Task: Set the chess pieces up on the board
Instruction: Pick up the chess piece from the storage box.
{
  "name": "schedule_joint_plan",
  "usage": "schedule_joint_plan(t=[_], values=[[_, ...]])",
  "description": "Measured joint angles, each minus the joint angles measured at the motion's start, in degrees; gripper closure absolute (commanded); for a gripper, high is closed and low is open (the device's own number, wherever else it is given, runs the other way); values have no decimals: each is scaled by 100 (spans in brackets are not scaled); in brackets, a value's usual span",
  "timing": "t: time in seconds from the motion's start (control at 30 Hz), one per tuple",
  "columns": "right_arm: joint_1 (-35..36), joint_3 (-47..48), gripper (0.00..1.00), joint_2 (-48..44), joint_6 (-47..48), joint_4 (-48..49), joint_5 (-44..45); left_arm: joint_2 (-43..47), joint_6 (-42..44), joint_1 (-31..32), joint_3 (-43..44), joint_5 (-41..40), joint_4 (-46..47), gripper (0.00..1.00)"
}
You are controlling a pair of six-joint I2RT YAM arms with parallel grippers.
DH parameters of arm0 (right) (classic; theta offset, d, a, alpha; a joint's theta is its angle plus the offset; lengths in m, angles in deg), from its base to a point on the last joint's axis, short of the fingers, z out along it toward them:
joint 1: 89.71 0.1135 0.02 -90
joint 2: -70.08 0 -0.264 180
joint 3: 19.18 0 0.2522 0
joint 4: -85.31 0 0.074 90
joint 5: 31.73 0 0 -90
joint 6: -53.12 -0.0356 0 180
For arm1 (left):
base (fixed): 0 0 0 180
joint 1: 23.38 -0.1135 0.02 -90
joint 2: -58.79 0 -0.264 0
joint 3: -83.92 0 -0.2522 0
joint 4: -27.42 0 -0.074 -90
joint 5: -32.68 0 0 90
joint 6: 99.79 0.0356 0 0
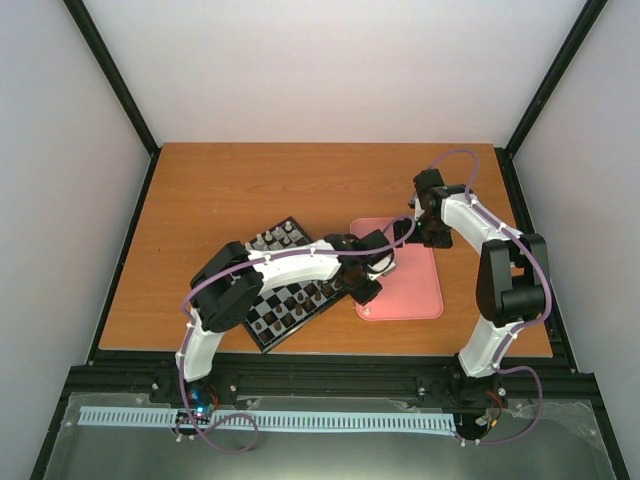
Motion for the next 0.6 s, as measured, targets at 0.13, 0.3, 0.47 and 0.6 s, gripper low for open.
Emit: schedule_joint_plan(t=[0.13, 0.3, 0.47, 0.6], values=[[0, 0, 0, 0, 0, 0, -11, 26, 0, 0, -33, -15, 33, 68], [0, 0, 0, 0, 0, 0, -13, 85, -24, 4, -42, -79, 9, 54], [0, 0, 0, 0, 0, 0, -17, 192, -17, 4, -42, -214, -79, 53], [0, 0, 0, 0, -2, 0, -39, 271, -17, 4, -42, -262, -131, 53]])
